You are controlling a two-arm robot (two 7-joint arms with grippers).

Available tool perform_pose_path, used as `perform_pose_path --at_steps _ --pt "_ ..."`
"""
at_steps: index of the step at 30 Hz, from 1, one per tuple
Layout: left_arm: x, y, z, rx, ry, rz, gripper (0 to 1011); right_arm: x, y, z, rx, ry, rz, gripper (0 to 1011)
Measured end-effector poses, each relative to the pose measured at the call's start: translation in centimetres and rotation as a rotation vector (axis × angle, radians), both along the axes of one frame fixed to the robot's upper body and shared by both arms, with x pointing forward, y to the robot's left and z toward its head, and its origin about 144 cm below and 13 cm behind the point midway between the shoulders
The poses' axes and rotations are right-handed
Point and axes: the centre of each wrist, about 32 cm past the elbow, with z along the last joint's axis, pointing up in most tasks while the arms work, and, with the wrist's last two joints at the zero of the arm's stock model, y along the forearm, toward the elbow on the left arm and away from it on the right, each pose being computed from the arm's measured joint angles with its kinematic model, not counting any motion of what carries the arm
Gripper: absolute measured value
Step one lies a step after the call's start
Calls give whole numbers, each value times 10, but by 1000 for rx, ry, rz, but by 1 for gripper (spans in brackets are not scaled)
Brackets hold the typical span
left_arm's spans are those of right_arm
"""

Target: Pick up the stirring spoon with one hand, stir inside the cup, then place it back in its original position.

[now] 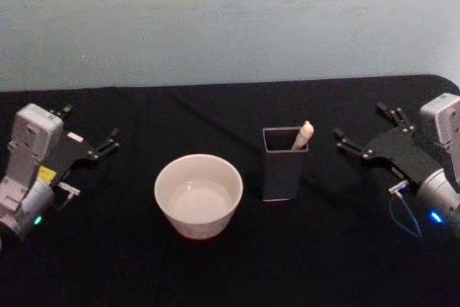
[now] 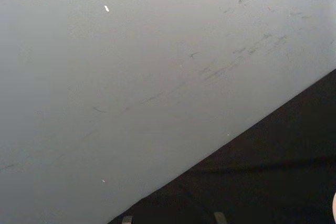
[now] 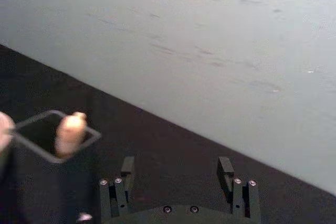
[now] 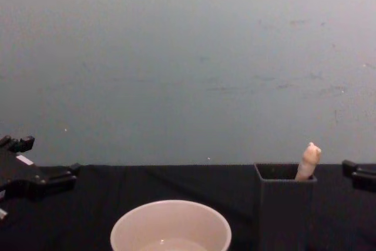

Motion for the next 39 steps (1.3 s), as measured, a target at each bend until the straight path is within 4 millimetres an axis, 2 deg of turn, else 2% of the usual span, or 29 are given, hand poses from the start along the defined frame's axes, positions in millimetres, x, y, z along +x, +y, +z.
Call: perform_pose_path --at_steps 15,28,39 --pt "0 0 0 0 0 0 1001 -14 10 9 130 114 240 1002" --pt "0 0 0 0 0 0 1001 4 33 3 217 122 229 1002" --pt "0 0 0 0 0 0 1001 18 43 0 253 127 214 1002"
